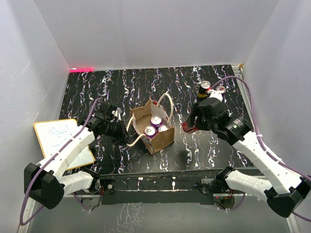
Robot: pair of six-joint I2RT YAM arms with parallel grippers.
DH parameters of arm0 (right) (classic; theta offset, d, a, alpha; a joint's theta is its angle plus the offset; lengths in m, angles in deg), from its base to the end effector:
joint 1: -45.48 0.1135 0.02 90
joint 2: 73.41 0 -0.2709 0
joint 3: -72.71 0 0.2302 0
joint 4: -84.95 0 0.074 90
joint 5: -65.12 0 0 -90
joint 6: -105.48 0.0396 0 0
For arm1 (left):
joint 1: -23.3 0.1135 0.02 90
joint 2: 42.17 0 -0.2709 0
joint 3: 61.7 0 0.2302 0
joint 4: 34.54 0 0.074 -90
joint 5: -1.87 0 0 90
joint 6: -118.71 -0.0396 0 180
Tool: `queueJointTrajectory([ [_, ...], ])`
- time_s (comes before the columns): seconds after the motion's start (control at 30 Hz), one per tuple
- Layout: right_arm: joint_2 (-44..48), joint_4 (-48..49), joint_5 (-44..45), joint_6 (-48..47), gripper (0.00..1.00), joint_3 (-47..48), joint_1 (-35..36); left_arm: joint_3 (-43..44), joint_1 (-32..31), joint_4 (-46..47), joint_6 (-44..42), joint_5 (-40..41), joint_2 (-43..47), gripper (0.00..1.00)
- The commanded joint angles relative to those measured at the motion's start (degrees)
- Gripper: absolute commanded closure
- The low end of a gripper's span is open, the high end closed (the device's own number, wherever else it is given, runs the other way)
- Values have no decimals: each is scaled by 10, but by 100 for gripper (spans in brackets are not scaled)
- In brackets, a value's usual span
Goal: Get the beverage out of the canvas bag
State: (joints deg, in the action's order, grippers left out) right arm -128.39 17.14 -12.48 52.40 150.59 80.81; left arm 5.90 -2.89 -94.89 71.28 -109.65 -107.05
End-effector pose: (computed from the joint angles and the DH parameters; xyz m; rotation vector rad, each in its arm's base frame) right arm 0.1325 0.0835 0.3454 0.1391 2.3577 0.3704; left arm 0.1679 -0.0988 0.2761 -0.2416 2.7430 -0.8819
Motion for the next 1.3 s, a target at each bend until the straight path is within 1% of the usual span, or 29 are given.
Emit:
queueJointTrajectory([
  [0.0,-55,36,182,-18,92,21,-16,11,3,-7,-13,-9,-9,100],
  [0.1,-121,60,199,-47,92,37,-59,20,3,-9,-19,-10,-18,100],
  [0.27,-200,147,141,-117,92,51,-162,54,3,-38,-47,5,-43,100],
  [0.33,-233,173,124,-128,92,63,-193,58,3,-39,-49,1,-47,100],
  [0.47,-303,186,73,-131,92,97,-240,66,3,-47,-58,4,-52,100],
  [0.6,-359,187,35,-126,92,133,-258,71,3,-54,-69,7,-63,100],
  [0.73,-391,193,35,-121,92,140,-258,76,3,-58,-76,11,-71,100],
  [0.87,-402,211,50,-122,92,123,-259,79,3,-59,-79,13,-75,100],
  [1.1,-403,268,61,-130,92,84,-259,80,3,-62,-78,16,-75,100],
  [1.27,-416,280,72,-139,92,79,-258,78,3,-62,-71,18,-69,100],
])
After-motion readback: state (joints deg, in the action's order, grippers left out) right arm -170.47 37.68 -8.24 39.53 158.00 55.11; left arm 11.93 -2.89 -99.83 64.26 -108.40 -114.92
